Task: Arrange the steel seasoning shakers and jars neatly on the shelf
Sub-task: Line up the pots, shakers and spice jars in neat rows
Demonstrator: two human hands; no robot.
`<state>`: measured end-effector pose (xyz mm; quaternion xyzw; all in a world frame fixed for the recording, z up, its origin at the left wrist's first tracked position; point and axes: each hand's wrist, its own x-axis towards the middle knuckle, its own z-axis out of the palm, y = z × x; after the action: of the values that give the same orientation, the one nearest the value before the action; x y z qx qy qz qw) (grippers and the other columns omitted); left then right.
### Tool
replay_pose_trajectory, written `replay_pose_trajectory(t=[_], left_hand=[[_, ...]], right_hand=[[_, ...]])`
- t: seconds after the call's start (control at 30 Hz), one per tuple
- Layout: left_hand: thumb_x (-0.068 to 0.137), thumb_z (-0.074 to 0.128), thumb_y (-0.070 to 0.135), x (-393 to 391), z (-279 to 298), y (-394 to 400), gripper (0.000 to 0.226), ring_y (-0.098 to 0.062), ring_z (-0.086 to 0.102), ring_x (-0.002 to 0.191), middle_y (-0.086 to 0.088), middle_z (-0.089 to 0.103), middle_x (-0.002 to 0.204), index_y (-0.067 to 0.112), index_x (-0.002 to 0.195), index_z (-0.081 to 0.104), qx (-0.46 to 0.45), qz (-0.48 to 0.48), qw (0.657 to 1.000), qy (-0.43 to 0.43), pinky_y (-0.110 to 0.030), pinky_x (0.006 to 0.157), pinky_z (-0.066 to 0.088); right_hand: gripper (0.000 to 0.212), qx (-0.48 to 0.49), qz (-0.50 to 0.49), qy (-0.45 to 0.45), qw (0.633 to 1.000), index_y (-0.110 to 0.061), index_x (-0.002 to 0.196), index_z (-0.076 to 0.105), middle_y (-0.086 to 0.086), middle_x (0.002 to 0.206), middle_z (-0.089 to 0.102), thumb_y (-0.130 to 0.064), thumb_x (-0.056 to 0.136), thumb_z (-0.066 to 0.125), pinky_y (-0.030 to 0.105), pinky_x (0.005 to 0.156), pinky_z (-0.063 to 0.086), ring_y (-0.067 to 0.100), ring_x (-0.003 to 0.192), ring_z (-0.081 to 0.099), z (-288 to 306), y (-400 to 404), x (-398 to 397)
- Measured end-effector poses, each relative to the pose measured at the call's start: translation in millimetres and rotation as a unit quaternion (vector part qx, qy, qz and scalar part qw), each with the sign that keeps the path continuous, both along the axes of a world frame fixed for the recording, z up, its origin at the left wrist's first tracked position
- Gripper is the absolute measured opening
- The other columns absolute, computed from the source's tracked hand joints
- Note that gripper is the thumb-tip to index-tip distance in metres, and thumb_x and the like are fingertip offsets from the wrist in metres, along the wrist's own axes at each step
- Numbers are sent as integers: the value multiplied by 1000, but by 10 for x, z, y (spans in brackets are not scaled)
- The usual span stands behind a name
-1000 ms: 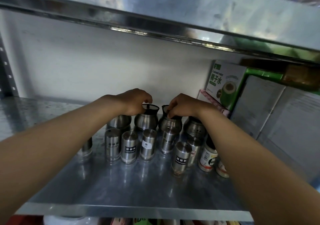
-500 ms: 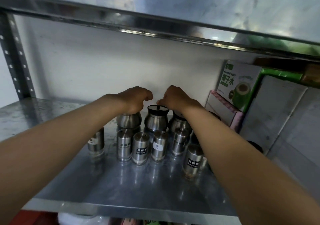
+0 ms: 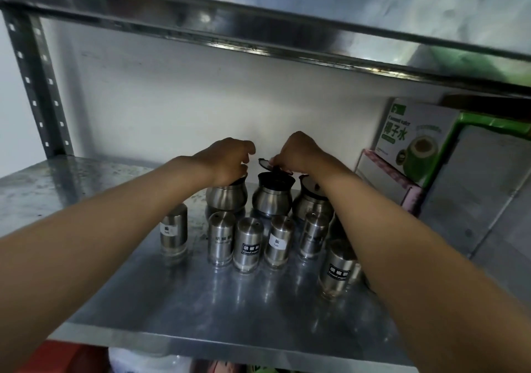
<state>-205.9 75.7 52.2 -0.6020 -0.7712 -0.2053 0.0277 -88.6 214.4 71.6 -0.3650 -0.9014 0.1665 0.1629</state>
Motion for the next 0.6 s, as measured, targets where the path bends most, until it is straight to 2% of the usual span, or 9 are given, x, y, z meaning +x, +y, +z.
replay_pose_trajectory(t=[0.07,0.13,0.17,0.23,0.3,0.43,0.53,0.6], left_hand=[[95,48,19,-9,-11,8,37,-21,57,96,-3,64,113,18,131,47,25,11,999,-20,-31,83,46],[97,46,22,-9,-11,-3,29,-22,58,90,-5,64,105,17,125,50,44,14,999,-20,-32,79,48],[96,46,20,-11,-5,-16,23,-24,59,88,-6,64,101,17,118,54,53,12,998,-16,-34,77,50],[93,45,10,-10,17,-50,14,-28,61,87,-5,61,90,15,96,58,66,8,998,-5,-38,74,51],[93,46,10,-3,42,-84,14,-28,60,84,-2,58,81,10,87,58,68,10,998,10,-36,74,50],[97,49,29,-32,44,-117,30,-26,60,76,-2,61,73,6,82,61,65,9,998,19,-34,72,50],[95,52,27,-78,31,-122,27,-19,61,70,-5,67,75,8,82,64,44,-2,999,-15,-30,68,47],[95,52,23,-74,37,-132,22,-18,61,72,-3,68,76,10,82,64,37,-10,999,-23,-29,71,48]], right_hand=[[27,-11,19,-2,1000,-5,72,60,8,60,51,-25,83,76,24,51,34,14,51,42,100,-14,55],[24,-24,35,5,999,-1,80,69,11,68,56,-23,82,76,24,58,37,17,59,47,160,-12,118],[30,-29,41,14,999,9,87,72,12,73,58,-20,82,75,25,62,39,19,66,51,166,-2,138],[25,-28,51,15,998,11,96,73,12,78,63,-12,84,71,24,65,42,18,73,56,149,4,166],[18,-14,61,-1,998,5,97,76,8,73,64,-7,86,69,21,58,41,13,67,55,113,-5,176],[17,-15,74,-22,997,1,99,76,3,69,62,-6,87,67,17,51,38,6,59,51,35,2,155],[16,-4,74,-49,996,1,99,76,12,87,71,-7,87,69,17,54,41,14,72,59,-16,-12,112],[15,-4,77,-59,995,0,97,77,14,94,72,-6,86,69,17,57,44,17,81,62,-42,-23,91]])
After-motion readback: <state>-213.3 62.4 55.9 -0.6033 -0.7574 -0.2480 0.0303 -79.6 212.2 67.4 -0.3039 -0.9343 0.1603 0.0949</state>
